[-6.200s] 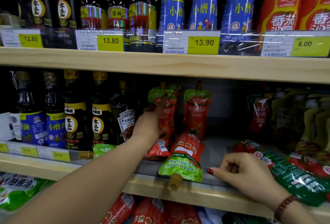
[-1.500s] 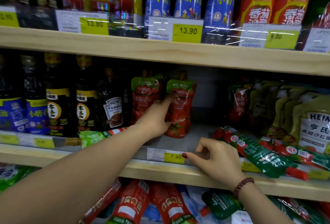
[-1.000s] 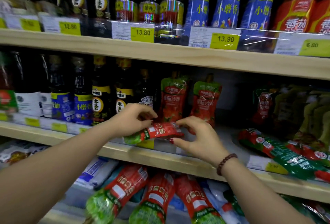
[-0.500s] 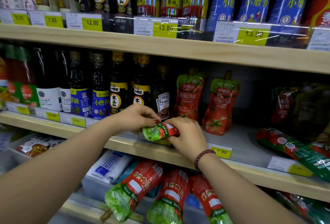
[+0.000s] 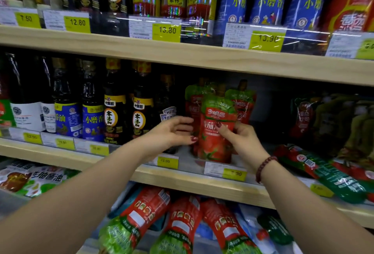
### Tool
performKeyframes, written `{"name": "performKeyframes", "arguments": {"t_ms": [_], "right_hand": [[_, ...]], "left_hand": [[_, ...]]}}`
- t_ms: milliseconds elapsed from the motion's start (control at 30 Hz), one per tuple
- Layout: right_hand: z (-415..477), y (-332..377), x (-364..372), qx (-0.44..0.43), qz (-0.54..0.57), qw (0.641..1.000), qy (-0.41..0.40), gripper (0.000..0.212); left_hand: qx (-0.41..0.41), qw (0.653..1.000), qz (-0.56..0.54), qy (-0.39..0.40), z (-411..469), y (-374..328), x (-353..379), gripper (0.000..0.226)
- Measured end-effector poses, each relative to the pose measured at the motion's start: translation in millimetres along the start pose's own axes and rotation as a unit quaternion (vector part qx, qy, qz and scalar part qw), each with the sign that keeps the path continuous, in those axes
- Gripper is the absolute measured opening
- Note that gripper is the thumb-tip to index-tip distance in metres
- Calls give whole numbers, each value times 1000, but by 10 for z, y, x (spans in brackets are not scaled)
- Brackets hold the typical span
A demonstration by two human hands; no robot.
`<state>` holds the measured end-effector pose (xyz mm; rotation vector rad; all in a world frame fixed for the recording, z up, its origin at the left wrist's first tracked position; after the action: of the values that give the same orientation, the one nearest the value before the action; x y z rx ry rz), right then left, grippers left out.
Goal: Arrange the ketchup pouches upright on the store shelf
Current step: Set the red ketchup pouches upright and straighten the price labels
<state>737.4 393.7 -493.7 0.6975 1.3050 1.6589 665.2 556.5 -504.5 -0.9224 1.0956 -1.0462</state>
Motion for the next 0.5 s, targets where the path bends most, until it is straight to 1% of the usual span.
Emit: {"name": "performKeyframes", "arguments": {"t_ms": [67,100,200,300,400,433,500], "right_hand": [[9,-85,-31,26,17,1000,7,7],[10,-110,-34,32,23,999,13,9],[22,-128,-4,37,32,998,32,12],[23,-135,-57,34,20,999,21,20],[-1,-110,-167,1,-39,999,-12,38],[-8,-106,-186,-10,-61,998,-21,40],[-12,-113,-177,-25,-94,995,-27,36]], "left_hand": [[-1,999,41,10,93,16,196,64],[0,999,48,12,135,21,283,67],[11,999,43,21,246,34,486,53],[23,997,64,19,307,54,533,47],[37,997,69,16,332,84,517,44],[43,996,75,12,334,84,512,44],[53,995,89,5,340,87,501,44]]}}
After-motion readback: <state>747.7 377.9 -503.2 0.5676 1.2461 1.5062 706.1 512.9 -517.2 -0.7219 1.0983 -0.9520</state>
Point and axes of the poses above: each hand's wrist, its own z-axis towards the middle knuckle, its own x-axis out of the palm, y = z × x, the point moved 8 cm from there along z, towards the middle knuckle, and after that the axes turned 4 degrees about x, right-handed, at the moved point
